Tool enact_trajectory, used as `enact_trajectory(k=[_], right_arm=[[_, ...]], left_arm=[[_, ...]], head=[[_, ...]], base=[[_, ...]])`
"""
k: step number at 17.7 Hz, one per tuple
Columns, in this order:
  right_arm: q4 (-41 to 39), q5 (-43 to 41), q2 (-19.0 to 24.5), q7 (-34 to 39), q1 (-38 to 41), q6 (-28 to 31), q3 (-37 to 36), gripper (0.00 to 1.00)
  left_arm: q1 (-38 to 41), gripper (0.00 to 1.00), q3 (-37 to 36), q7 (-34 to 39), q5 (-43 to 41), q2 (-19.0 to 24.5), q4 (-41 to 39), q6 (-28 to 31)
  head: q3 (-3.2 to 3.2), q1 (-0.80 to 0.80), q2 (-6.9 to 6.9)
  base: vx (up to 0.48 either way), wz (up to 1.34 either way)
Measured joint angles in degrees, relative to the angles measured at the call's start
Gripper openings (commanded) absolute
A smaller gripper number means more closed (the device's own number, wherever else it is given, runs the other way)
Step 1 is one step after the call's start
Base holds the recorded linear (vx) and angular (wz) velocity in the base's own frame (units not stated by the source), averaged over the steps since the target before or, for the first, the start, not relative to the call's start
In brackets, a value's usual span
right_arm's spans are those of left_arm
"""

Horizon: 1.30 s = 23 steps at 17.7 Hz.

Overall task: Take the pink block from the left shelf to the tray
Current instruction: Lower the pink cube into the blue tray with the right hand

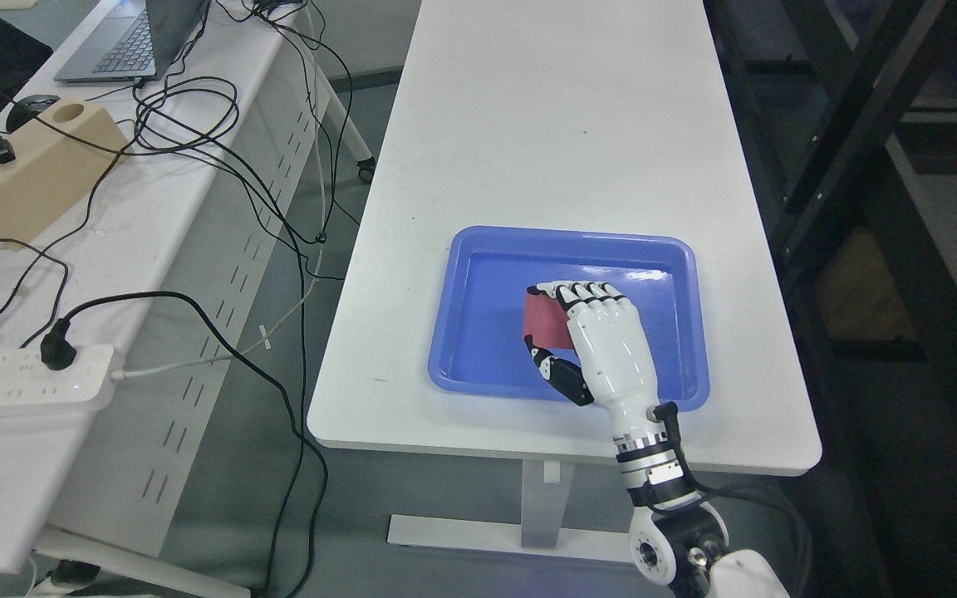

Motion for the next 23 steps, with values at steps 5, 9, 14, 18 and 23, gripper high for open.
enact_trajectory(k=[5, 9, 14, 18, 23], right_arm=[[0.21, -0.06, 0.0, -0.23, -0.9, -0.09, 0.7, 0.05], [0.49, -0.05, 0.0, -0.08, -1.15, -0.1, 1.04, 0.1], [1.19, -0.01, 0.0, 1.52, -1.32, -0.03, 1.26, 0.21], [2.18, 0.18, 0.0, 5.25, -1.35, 0.35, 1.36, 0.25], [3.33, 0.32, 0.0, 7.85, -1.38, 1.04, 1.42, 0.39]], left_arm=[[0.0, 1.0, -0.01, 0.0, 0.0, 0.0, 0.0, 0.0], [0.0, 1.0, 0.0, 0.0, 0.0, 0.0, 0.0, 0.0], [0.0, 1.0, 0.0, 0.0, 0.0, 0.0, 0.0, 0.0], [0.0, 1.0, 0.0, 0.0, 0.0, 0.0, 0.0, 0.0], [0.0, 1.0, 0.0, 0.0, 0.0, 0.0, 0.0, 0.0]], head=[[0.0, 0.0, 0.0], [0.0, 0.0, 0.0], [0.0, 0.0, 0.0], [0.0, 0.0, 0.0], [0.0, 0.0, 0.0]], base=[[0.078, -0.01], [0.057, 0.0], [0.031, 0.0], [0.01, 0.0], [0.0, 0.0]])
